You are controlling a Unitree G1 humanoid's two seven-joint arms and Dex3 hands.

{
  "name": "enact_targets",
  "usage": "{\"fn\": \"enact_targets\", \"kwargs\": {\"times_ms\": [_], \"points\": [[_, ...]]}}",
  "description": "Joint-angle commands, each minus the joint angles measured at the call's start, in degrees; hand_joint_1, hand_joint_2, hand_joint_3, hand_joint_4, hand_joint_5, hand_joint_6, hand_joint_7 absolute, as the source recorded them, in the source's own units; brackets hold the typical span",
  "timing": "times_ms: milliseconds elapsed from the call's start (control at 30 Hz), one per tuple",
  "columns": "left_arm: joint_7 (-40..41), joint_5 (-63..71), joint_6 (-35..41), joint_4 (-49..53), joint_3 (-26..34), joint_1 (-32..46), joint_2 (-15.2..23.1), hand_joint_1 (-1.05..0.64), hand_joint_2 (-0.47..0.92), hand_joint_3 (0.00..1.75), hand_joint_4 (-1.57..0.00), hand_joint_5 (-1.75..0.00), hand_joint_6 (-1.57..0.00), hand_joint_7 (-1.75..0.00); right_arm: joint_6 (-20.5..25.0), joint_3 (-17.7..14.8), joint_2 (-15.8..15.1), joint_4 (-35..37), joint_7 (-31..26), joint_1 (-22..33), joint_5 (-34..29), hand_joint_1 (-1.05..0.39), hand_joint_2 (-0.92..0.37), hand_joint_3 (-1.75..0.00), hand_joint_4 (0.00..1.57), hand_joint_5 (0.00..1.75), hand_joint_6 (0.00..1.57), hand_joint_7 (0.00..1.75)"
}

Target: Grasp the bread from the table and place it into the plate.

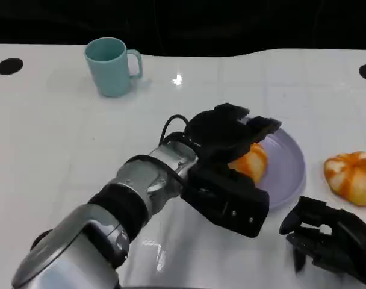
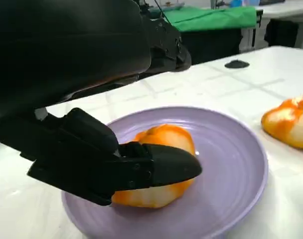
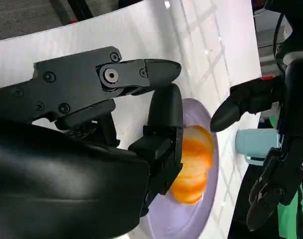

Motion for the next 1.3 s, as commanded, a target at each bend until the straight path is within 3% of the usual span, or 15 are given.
{"fn": "enact_targets", "kwargs": {"times_ms": [33, 367, 467, 633, 733, 967, 1000, 1067, 1200, 1267, 1300], "points": [[-2.5, 0.2, 0.3, -2.1, -0.4, 0.0, 1.7, -1.03, 0.92, 0.71, 0.0, 0.0, 0.0, 0.0, 0.9, 0.4, -0.7, 1.4, -0.3, 1.4, -1.1, -0.52, -0.92, -0.28, 0.68, 1.75, 0.65, 1.41], [-6.1, -1.4, 0.7, -9.0, 1.0, 2.6, 5.0, -1.02, 0.92, 0.71, 0.0, 0.0, 0.0, 0.0, 1.2, 0.2, -0.6, 1.9, 0.5, 1.1, -0.5, -0.52, -0.92, -0.28, 0.67, 1.75, 0.63, 1.42], [-8.9, -3.2, 0.7, -16.1, 3.0, 6.5, 8.9, -1.02, 0.92, 0.71, 0.0, 0.0, 0.0, 0.0, 1.1, 0.6, -0.8, 1.3, -0.8, 1.3, -1.7, -0.53, -0.92, -0.28, 0.67, 1.75, 0.63, 1.42], [-10.8, -7.1, 0.8, -25.9, 6.7, 14.0, 11.7, -0.96, 0.92, 0.59, 0.0, 0.0, 0.0, 0.0, 1.0, 0.8, -0.8, 1.4, -0.8, 1.2, -1.7, -0.52, -0.92, -0.28, 0.67, 1.75, 0.64, 1.41], [-11.4, -8.8, 0.7, -30.7, 8.5, 17.5, 13.1, -0.9, 0.92, 0.54, -0.01, -0.01, 0.0, 0.0, 1.0, 0.8, -0.8, 1.6, -0.6, 1.1, -1.6, -0.53, -0.92, -0.28, 0.67, 1.75, 0.64, 1.41], [-7.3, -13.5, -2.5, -36.6, 13.8, 24.7, 13.3, -0.65, 0.92, 0.36, -0.23, -0.15, -0.15, -0.07, 0.9, 1.0, -0.7, 1.8, -0.7, 1.0, -1.6, -0.51, -0.92, -0.27, 0.68, 1.75, 0.64, 1.42], [-6.0, -14.5, -3.9, -36.7, 14.7, 25.8, 13.0, -0.58, 0.92, 0.31, -0.3, -0.29, -0.25, -0.11, 0.6, 1.0, -0.7, 2.0, -0.6, 0.9, -1.6, -0.52, -0.92, -0.27, 0.68, 1.75, 0.64, 1.42], [-4.6, -15.5, -5.6, -36.5, 15.8, 26.9, 12.6, -0.55, 0.92, 0.28, -0.22, -0.57, -0.31, -0.11, 0.2, 1.0, -0.7, 2.2, -0.6, 0.9, -1.6, -0.53, -0.92, -0.27, 0.68, 1.75, 0.63, 1.42], [-4.0, -16.4, -7.5, -36.4, 16.8, 28.0, 12.5, -0.54, 0.92, 0.27, -0.19, -0.69, -0.33, -0.11, 0.1, 1.1, -0.8, 2.2, -0.8, 0.9, -1.7, -0.53, -0.92, -0.27, 0.68, 1.75, 0.63, 1.42], [-1.8, -20.2, -12.8, -36.7, 18.9, 32.4, 11.9, -0.48, 0.92, 0.34, -0.22, -1.01, -0.43, -0.25, 0.6, 1.2, -0.7, 1.7, -1.0, 1.1, -1.6, -0.53, -0.92, -0.28, 0.67, 1.75, 0.64, 1.42], [-1.7, -22.3, -14.3, -37.1, 19.8, 34.3, 11.4, -0.45, 0.92, 0.36, -0.22, -1.15, -0.44, -0.4, 0.8, 1.2, -0.7, 1.6, -0.9, 1.1, -1.3, -0.52, -0.92, -0.28, 0.68, 1.75, 0.64, 1.42]]}}
